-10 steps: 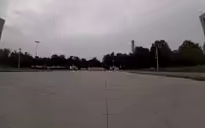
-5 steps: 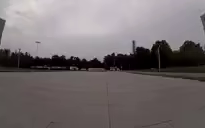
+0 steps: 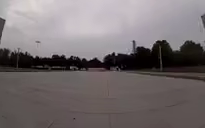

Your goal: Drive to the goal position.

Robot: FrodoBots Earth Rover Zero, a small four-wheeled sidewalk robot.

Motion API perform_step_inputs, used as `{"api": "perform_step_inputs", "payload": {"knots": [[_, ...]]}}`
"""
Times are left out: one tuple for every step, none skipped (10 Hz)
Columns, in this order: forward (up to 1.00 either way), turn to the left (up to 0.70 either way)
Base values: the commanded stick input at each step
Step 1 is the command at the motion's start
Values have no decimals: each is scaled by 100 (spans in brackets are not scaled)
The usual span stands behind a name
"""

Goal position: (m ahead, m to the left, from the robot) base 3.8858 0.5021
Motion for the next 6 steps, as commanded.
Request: {"api": "perform_step_inputs", "payload": {"knots": [[70,1],[70,1],[70,1],[70,1],[70,1],[70,1]]}}
